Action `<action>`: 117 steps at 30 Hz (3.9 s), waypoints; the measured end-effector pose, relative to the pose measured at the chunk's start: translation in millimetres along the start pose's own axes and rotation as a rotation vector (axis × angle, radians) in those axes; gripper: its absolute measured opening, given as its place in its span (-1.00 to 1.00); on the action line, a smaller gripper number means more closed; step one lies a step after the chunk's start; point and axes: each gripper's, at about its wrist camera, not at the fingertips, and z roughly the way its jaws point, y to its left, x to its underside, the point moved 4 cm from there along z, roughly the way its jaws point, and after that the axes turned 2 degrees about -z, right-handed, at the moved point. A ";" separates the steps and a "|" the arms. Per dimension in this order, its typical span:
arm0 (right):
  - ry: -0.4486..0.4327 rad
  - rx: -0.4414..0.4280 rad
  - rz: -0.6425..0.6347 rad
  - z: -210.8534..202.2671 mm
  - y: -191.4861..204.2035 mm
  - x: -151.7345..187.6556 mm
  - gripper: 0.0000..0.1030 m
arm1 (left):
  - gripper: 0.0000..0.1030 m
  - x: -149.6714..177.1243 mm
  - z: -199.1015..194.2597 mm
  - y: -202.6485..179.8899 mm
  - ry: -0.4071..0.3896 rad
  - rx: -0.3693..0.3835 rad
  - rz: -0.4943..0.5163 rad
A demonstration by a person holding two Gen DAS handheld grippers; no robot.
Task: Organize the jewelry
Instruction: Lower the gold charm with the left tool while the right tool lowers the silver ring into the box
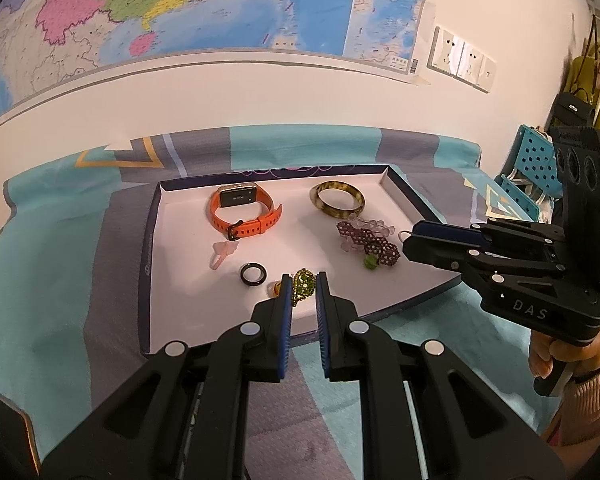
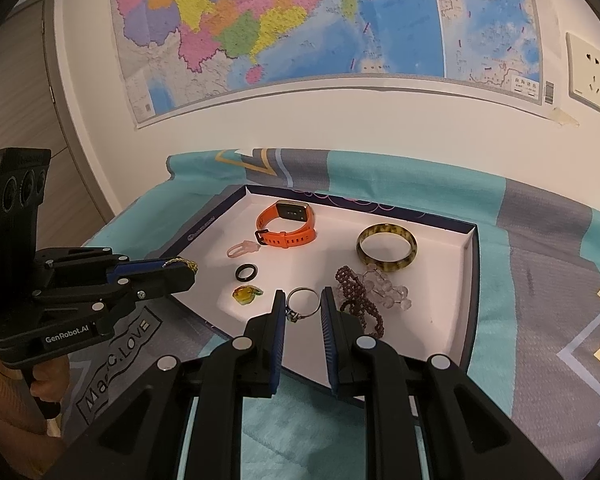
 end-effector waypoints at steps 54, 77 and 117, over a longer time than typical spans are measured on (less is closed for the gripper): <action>0.052 0.006 0.005 28.7 -6.0 -4.3 -0.69 | -0.77 -5.7 35.8 16.9 0.054 -0.037 -0.021; 0.081 0.020 0.010 44.0 -10.4 -3.7 -0.69 | -0.76 -6.3 46.9 20.0 0.075 -0.046 -0.022; 0.123 0.028 0.017 58.5 -14.2 -1.1 -0.69 | -0.75 -2.0 60.1 23.3 0.116 -0.053 -0.035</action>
